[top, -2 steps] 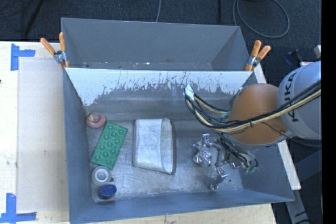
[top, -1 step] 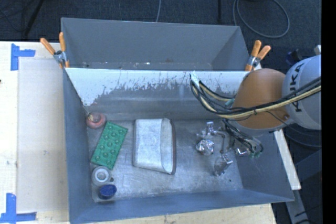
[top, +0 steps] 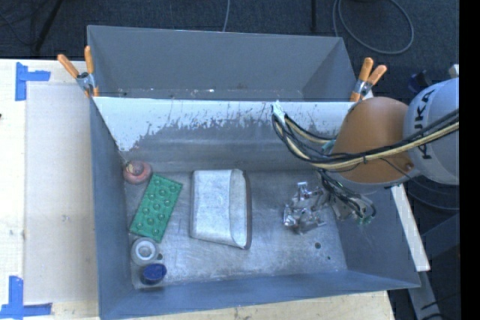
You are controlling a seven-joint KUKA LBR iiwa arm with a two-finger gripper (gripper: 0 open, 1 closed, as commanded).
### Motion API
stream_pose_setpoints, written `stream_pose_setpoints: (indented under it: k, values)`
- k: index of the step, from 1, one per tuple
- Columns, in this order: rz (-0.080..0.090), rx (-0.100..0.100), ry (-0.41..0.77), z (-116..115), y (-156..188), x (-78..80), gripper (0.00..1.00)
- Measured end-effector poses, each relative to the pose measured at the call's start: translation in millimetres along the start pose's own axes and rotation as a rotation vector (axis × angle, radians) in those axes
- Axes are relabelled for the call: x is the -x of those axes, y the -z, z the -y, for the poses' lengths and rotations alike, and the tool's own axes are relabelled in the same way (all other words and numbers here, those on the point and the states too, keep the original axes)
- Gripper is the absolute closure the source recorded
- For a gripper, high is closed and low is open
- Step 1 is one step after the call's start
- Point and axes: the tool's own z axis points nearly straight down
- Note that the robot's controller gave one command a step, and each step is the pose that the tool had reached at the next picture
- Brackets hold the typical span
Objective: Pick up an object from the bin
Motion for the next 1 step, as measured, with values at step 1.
stream_pose_setpoints:
  k: [1]
  values:
    - [-0.001, -0.001, -0.035, -12.6, 143.8, 10.2, 1.0]
